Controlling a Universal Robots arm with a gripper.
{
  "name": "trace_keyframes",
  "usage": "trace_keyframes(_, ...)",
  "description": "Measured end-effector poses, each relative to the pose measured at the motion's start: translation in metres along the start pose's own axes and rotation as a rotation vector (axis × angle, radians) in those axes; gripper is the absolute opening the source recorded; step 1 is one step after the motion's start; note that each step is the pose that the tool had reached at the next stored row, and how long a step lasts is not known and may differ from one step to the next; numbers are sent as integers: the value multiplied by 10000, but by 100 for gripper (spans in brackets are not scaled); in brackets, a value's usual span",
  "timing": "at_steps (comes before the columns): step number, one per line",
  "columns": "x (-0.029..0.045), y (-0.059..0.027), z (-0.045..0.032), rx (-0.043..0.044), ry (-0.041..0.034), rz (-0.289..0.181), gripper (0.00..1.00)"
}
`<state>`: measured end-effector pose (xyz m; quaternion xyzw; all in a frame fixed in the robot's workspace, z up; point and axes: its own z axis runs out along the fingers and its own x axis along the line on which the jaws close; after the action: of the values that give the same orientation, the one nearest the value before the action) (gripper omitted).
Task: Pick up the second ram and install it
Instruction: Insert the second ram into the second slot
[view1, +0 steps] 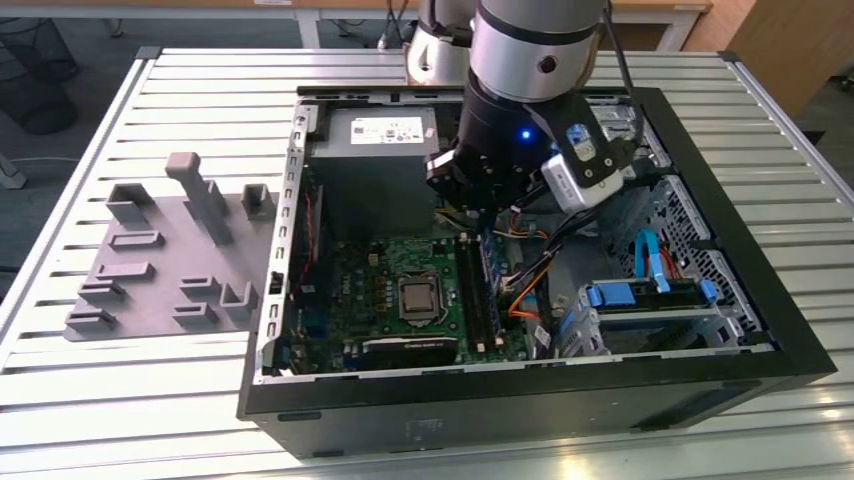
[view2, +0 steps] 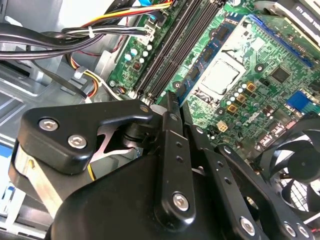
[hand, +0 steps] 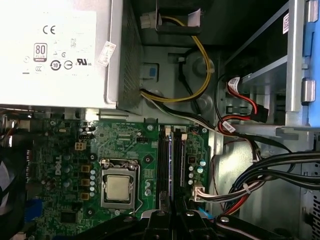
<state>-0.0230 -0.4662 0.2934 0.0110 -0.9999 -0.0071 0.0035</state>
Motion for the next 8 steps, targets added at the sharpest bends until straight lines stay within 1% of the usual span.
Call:
trace_keyframes(4, 0, -1, 49, -1, 3, 1, 14)
trace_keyframes(8, 0, -22, 80, 0, 7, 1, 14)
